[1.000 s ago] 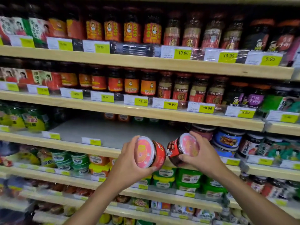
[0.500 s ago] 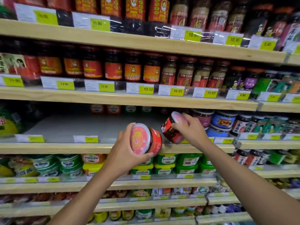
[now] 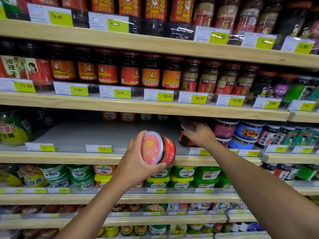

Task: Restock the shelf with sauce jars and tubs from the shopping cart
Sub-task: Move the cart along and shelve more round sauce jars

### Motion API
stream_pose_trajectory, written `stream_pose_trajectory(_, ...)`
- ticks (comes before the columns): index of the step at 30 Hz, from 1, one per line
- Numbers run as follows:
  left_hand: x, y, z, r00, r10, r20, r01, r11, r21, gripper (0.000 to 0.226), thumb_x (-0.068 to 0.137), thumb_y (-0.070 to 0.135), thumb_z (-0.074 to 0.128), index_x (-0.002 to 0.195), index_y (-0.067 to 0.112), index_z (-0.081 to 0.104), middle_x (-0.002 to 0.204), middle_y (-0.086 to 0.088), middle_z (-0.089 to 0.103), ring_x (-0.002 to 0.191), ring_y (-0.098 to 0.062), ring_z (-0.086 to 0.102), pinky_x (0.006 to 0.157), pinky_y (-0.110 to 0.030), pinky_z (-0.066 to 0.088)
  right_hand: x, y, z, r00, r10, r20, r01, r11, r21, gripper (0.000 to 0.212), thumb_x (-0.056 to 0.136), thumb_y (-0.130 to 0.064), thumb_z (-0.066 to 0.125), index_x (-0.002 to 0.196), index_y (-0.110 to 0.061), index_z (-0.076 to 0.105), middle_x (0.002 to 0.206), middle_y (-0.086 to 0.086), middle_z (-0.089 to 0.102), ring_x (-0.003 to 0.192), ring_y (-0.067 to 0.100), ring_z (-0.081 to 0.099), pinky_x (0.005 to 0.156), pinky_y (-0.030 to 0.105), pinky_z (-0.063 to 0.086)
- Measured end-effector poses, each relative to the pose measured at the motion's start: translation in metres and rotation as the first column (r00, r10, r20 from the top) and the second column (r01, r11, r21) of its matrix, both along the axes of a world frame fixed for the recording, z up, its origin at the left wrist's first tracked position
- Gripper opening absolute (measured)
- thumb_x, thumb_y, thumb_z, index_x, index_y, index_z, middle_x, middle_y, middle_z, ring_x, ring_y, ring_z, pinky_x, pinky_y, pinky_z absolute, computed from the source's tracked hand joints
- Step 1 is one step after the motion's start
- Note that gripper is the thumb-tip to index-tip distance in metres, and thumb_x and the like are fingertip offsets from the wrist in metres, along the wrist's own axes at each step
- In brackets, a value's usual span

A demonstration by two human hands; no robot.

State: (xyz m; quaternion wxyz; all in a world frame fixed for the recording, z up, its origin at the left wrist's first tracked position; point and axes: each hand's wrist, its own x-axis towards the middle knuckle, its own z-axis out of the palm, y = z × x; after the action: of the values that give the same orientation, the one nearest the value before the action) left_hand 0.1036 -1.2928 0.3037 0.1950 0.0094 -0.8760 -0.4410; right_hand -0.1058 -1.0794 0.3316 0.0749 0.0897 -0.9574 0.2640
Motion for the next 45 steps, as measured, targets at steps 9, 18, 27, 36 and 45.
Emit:
stream_pose_trajectory(9,-0.005,-0.004,-0.006,1.0,0.009,0.021,-0.008,1.0,-0.01,0.108,0.063,0.061,0.088,0.144,0.052,0.018,0.132,0.018,0.033,0.115,-0.004,0.045,0.074,-0.008,0.041,0.02,0.002,-0.025,0.961,0.099,-0.26,-0.011,0.947,0.321,0.057,0.081,-0.062,0.055,0.129,-0.032,0.063,0.124,0.008,0.059,0.115,0.034,0.051,0.099,0.041,0.041)
stream_pose_trajectory(18,-0.015,-0.002,-0.013,0.999,0.027,0.034,-0.027,1.0,-0.008,0.108,0.062,0.06,0.089,0.145,0.05,0.02,0.132,0.017,0.033,0.116,-0.003,0.045,0.072,-0.003,0.037,0.038,0.002,-0.036,0.911,0.163,-0.379,0.029,0.891,0.453,0.059,0.087,-0.063,0.034,0.133,-0.034,0.058,0.131,-0.003,0.058,0.119,0.027,0.049,0.092,0.042,0.038)
stream_pose_trajectory(27,-0.026,0.002,-0.014,0.998,0.034,0.044,-0.033,0.999,-0.017,0.112,0.064,0.057,0.09,0.149,0.046,0.018,0.132,0.018,0.031,0.116,-0.003,0.043,0.08,-0.014,0.042,0.013,0.003,-0.027,0.91,0.259,-0.324,-0.039,0.831,0.554,0.061,0.088,-0.064,0.03,0.139,-0.04,0.053,0.133,0.002,0.059,0.117,0.033,0.051,0.09,0.044,0.04)
stream_pose_trajectory(36,-0.041,0.008,-0.012,0.999,0.047,0.014,-0.047,0.999,0.015,0.109,0.062,0.057,0.091,0.145,0.051,0.02,0.134,0.016,0.035,0.117,-0.006,0.047,0.086,-0.02,0.045,-0.003,0.021,-0.007,0.897,0.387,-0.213,-0.177,0.757,0.629,0.055,0.086,-0.035,0.05,0.139,-0.022,0.05,0.139,0.006,0.057,0.124,0.031,0.051,0.098,0.041,0.038)
stream_pose_trajectory(45,-0.041,0.006,-0.013,0.998,0.055,0.003,-0.055,0.998,0.002,0.108,0.062,0.058,0.09,0.145,0.05,0.021,0.133,0.016,0.035,0.117,-0.005,0.046,0.088,-0.021,0.046,-0.007,0.008,-0.023,0.919,0.297,-0.258,-0.111,0.825,0.554,0.062,0.084,-0.054,0.038,0.144,-0.041,0.046,0.144,0.003,0.052,0.123,0.033,0.047,0.095,0.043,0.039)
